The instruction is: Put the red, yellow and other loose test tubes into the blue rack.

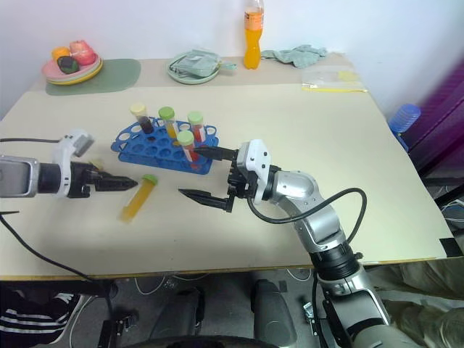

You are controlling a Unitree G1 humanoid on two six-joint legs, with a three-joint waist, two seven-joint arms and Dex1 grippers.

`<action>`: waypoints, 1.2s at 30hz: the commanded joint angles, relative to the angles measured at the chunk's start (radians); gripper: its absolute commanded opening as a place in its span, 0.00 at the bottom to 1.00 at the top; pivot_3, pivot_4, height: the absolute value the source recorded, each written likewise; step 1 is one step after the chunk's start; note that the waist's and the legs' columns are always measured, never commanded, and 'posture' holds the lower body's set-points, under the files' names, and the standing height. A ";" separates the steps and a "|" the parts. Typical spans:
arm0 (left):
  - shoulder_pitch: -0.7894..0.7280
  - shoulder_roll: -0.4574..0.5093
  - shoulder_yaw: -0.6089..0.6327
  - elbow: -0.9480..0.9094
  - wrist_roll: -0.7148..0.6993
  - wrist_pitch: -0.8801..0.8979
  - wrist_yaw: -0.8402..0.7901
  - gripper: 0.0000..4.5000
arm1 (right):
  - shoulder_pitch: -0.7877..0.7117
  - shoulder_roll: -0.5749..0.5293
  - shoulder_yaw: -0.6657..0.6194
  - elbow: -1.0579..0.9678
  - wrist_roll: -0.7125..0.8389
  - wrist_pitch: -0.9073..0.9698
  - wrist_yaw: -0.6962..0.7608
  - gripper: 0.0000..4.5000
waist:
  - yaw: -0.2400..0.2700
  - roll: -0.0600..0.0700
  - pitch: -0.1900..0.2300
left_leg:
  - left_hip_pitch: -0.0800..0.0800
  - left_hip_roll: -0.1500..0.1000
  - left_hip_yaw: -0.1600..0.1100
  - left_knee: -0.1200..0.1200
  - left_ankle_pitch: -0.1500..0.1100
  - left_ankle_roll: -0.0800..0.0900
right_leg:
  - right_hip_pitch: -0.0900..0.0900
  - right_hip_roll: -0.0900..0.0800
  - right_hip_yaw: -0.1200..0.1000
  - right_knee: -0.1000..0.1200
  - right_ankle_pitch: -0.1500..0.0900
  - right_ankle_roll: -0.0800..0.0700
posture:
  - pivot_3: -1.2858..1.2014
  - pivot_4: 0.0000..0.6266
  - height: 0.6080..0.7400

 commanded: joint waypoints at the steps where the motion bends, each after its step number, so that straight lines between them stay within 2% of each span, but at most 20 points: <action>1: -0.128 0.044 -0.108 0.084 0.057 0.016 -0.080 1.00 | -0.008 0.023 0.006 -0.040 -0.002 -0.024 -0.007 0.99 | 0.001 0.000 0.000 | 0.000 0.000 0.000 0.000 0.000 0.000 | 0.000 0.000 0.000 0.000 -0.001 0.001 | 0.52 0.24 1.00; 8: -0.407 0.001 -0.447 0.260 0.195 0.019 -0.256 1.00 | 0.030 0.026 0.008 -0.055 0.013 -0.041 0.014 0.99 | 0.004 -0.001 0.000 | -0.002 0.000 0.000 0.001 0.000 -0.001 | 0.000 0.000 0.000 0.000 -0.003 -0.001 | 0.52 0.24 1.00; 10: -0.458 -0.024 -0.504 0.308 0.215 0.035 -0.292 1.00 | 0.045 0.015 0.014 -0.063 0.014 -0.049 0.033 0.99 | 0.004 -0.001 0.000 | -0.002 0.000 0.000 0.001 0.000 -0.001 | 0.000 0.000 0.000 0.000 -0.001 0.002 | 0.52 0.24 1.00; 19: -0.559 -0.073 -0.758 0.415 0.322 -0.028 -0.515 1.00 | 0.094 -0.019 0.025 -0.103 0.013 -0.061 0.084 0.99 | 0.002 0.000 0.000 | -0.001 0.000 0.000 0.001 0.000 0.000 | -0.001 0.000 0.000 0.002 -0.002 0.003 | 0.52 0.24 1.00; 25: -0.550 -0.111 -0.809 0.471 0.405 -0.101 -0.588 1.00 | 0.111 -0.046 0.031 -0.123 0.004 -0.063 0.113 0.99 | 0.004 -0.001 0.000 | -0.002 0.000 0.000 0.003 0.000 0.000 | -0.001 0.000 0.000 0.002 -0.002 0.003 | 0.52 0.24 1.00; 30: -0.521 -0.150 -0.795 0.494 0.448 -0.122 -0.585 1.00 | 0.110 -0.056 0.032 -0.131 -0.002 -0.052 0.108 0.99 | 0.003 -0.001 0.000 | -0.002 0.000 -0.001 0.003 0.000 0.000 | -0.001 0.000 0.000 0.002 -0.002 0.003 | 0.52 0.24 1.00; 36: -0.509 -0.163 -0.787 0.474 0.483 -0.139 -0.601 1.00 | 0.106 -0.126 0.052 -0.123 -0.043 -0.026 0.131 0.99 | 0.003 -0.001 0.000 | -0.002 0.000 -0.001 0.003 0.000 0.000 | -0.001 0.000 0.000 0.003 -0.002 0.003 | 0.52 0.24 1.00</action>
